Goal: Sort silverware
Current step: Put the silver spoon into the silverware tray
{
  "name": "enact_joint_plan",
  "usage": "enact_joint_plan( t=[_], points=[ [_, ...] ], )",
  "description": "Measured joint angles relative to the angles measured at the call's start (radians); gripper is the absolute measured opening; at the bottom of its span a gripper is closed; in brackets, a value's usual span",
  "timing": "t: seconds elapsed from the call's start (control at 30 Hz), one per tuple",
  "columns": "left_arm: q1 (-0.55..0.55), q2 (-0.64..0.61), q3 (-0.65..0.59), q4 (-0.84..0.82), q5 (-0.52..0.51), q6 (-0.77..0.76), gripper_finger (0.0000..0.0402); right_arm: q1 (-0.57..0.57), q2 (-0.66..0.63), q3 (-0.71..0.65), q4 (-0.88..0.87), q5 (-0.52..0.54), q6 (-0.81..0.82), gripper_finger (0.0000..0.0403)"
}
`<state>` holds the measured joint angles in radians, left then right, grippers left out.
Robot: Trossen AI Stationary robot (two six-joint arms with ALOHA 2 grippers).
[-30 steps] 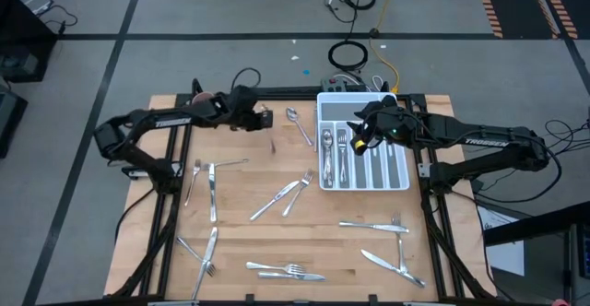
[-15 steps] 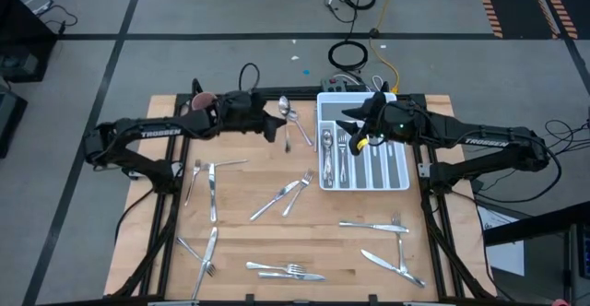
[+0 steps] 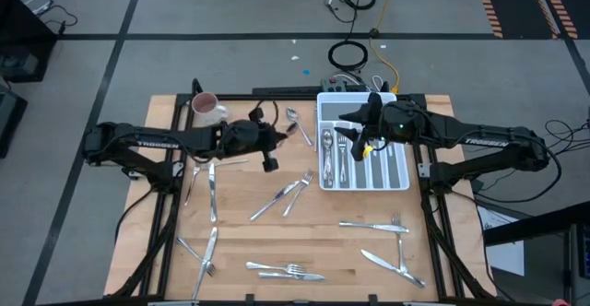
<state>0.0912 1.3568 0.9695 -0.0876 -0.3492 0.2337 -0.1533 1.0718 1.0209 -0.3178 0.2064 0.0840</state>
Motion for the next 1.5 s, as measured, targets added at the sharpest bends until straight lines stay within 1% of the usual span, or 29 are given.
enact_joint_plan(
  t=[0.1,0.17,0.23,0.3,0.37,0.43,0.53,0.63,0.7,0.77,0.87,0.97,1.1,1.2,1.3,1.37,1.43,1.5],
  points=[
    [-0.029,0.002,0.021,-0.012,-0.123,0.114,0.0,0.0,0.023,0.016,-0.01,-0.001,0.001,0.0165],
    [-0.041,0.002,0.034,-0.009,-0.254,0.141,0.0,0.0,0.05,0.04,-0.008,0.004,0.022,0.0165],
    [-0.046,0.01,0.048,-0.009,-0.415,0.123,0.0,-0.003,0.089,0.074,0.0,0.031,0.125,0.0164],
    [-0.045,0.016,0.056,-0.01,-0.553,0.113,0.0,-0.013,0.126,0.109,0.0,0.083,0.24,0.0164],
    [-0.044,0.021,0.063,-0.011,-0.658,0.113,0.0,-0.018,0.162,0.152,0.001,0.151,0.342,0.0164],
    [-0.045,0.034,0.071,0.007,-0.725,0.112,0.0,-0.023,0.194,0.198,0.003,0.207,0.421,0.0164],
    [-0.045,0.057,0.069,-0.002,-0.773,0.122,0.0,-0.025,0.253,0.297,0.024,0.222,0.497,0.0164],
    [-0.045,0.093,0.069,-0.016,-0.834,0.14,0.0,-0.025,0.32,0.407,0.024,0.208,0.564,0.0164],
    [-0.045,0.125,0.069,-0.007,-0.869,0.208,0.0,-0.025,0.359,0.462,0.021,0.18,0.609,0.0164],
    [-0.045,0.157,0.069,-0.002,-0.916,0.286,0.0,-0.031,0.39,0.5,0.023,0.127,0.679,0.0164],
    [-0.046,0.196,0.069,0.001,-0.979,0.394,0.0,-0.052,0.418,0.51,0.028,-0.009,0.819,0.0164],
    [-0.046,0.226,0.069,0.007,-1.022,0.468,0.0,-0.079,0.436,0.51,-0.008,-0.104,0.938,0.0164],
    [-0.045,0.229,0.069,0.014,-1.044,0.507,0.0,-0.11,0.452,0.51,-0.021,-0.16,1.018,0.0164],
    [-0.045,0.232,0.069,0.028,-1.06,0.555,0.0,-0.129,0.449,0.51,-0.016,-0.16,1.069,0.0164],
    [-0.045,0.231,0.069,0.086,-1.069,0.625,0.0,-0.154,0.45,0.511,-0.025,-0.169,1.148,0.0164],
    [-0.045,0.231,0.069,0.125,-1.068,0.67,0.0,-0.168,0.459,0.511,-0.033,-0.206,1.205,0.0164],
    [-0.045,0.231,0.069,0.173,-1.068,0.715,0.0,-0.175,0.463,0.511,-0.058,-0.241,1.227,0.0164],
    [-0.045,0.231,0.069,0.224,-1.068,0.76,0.0,-0.175,0.477,0.511,-0.073,-0.249,1.238,0.0164]
  ],
)
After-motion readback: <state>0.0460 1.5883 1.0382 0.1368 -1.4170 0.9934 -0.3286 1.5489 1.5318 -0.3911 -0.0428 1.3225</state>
